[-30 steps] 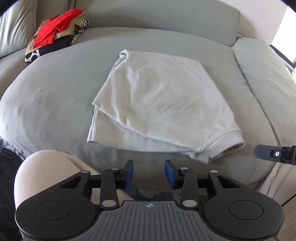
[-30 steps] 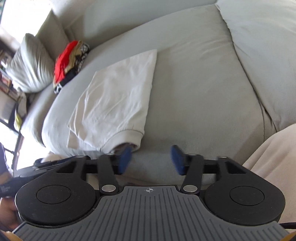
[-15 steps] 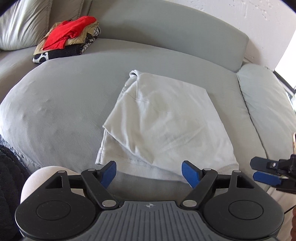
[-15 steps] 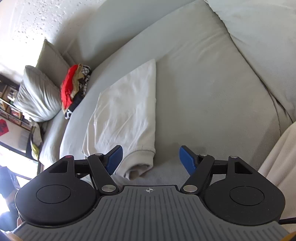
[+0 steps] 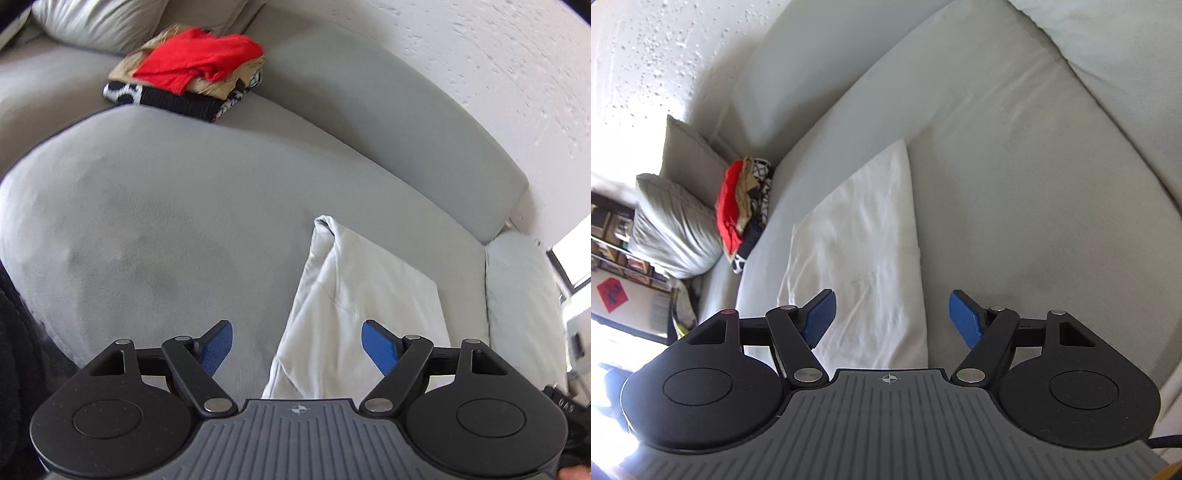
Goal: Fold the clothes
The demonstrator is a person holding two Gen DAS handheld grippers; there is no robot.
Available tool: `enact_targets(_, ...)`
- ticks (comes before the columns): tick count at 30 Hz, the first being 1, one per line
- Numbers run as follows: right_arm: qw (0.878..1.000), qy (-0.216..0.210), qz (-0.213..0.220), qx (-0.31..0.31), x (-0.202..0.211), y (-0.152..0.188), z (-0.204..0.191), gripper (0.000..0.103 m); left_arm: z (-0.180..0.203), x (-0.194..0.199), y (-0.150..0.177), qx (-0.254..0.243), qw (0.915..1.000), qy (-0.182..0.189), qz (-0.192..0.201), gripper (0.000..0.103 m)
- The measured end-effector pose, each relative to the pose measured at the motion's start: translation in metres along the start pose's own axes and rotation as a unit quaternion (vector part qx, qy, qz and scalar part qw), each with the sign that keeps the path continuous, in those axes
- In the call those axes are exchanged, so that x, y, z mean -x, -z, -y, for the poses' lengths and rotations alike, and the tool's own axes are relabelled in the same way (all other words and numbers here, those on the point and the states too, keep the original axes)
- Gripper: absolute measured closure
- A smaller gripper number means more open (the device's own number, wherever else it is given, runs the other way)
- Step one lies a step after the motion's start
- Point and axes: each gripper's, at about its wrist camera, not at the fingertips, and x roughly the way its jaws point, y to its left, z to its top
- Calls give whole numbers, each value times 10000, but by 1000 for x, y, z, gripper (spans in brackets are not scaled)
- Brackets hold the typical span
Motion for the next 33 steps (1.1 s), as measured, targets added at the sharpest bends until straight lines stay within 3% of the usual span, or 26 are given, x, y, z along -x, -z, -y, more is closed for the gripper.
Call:
enact_targets(5, 9989, -148, -241, -380, -22, -11, 13, 33, -15, -46, -11, 294, 9948, 578, -780, 32)
enact_targets(10, 9967, -404, -389, -588, -31, -18, 24, 35, -18, -77, -22, 363, 9857, 1054, -1266, 32)
enact_targets(15, 9950, -521, -494, -695, -46, -28, 28, 38, -16, -112, -29, 457, 9666, 1702, -1860, 31)
enact_targets(21, 9939, -620, -529, -742, -81, -48, 25, 40, 1, -145, -38, 324, 9563, 1990, -2119, 30)
enact_targets(25, 9932, -740, -531, -719, -112, -60, 19, 41, 14, -164, -40, 305, 9547, 2118, -2067, 30)
enact_targets(28, 9931, -841, -494, -656, -134, -64, 18, 60, 19, -171, -40, 343, 9589, 2075, -1906, 38)
enact_targets(30, 9913, -907, -402, -871, -143, -65, 26, 92, 21, -175, -41, 494, 9621, 1969, -1821, 45)
enact_targets(33, 9890, -939, -269, -1114, -145, -63, 31, 98, 23, -173, -40, 619, 9696, 1619, -1725, 70)
